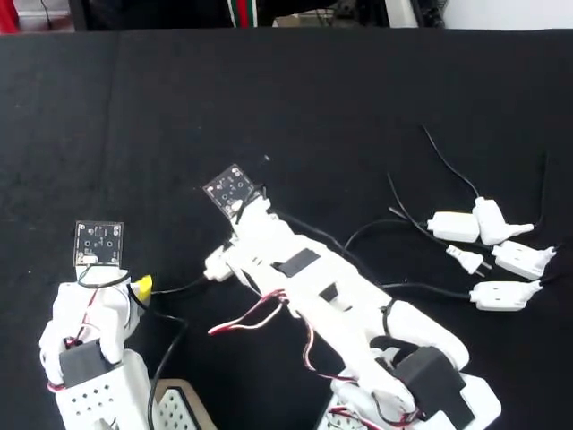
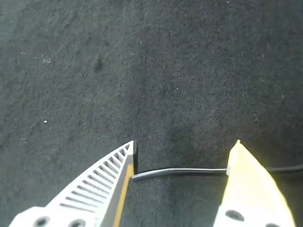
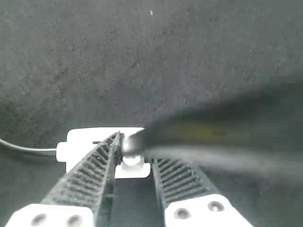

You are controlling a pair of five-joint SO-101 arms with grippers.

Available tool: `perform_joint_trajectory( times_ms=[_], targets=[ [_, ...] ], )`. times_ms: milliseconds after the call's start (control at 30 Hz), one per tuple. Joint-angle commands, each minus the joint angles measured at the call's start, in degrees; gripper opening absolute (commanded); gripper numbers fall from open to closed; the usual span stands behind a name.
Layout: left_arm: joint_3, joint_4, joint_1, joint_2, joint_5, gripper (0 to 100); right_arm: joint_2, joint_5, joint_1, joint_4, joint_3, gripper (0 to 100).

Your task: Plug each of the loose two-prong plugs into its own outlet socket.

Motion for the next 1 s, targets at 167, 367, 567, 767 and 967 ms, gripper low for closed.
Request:
perform_joint_trajectory(
  times_ms=[167,367,567,767,967],
  targets=[
    [-0.22,0.09,-0.40,-0.18,-0.62,31,-0.57,-0.97,0.09,5.10,-0.66,1.1],
    [-0.22,-0.09,-0.40,-0.18,-0.62,31,-0.75,3.16,6.68,5.80,-0.22,1.1],
    [-0.22,-0.09,-0.40,-0.18,-0.62,31,-1.01,10.99,21.63,8.44,-0.13,1.1],
    [-0.22,-0.09,-0.40,-0.18,-0.62,31,-1.01,18.99,36.57,6.07,-0.40,1.1],
    [-0.22,-0.09,-0.40,-0.18,-0.62,31,-0.57,28.31,53.98,1.23,-1.45,1.1]
  ],
)
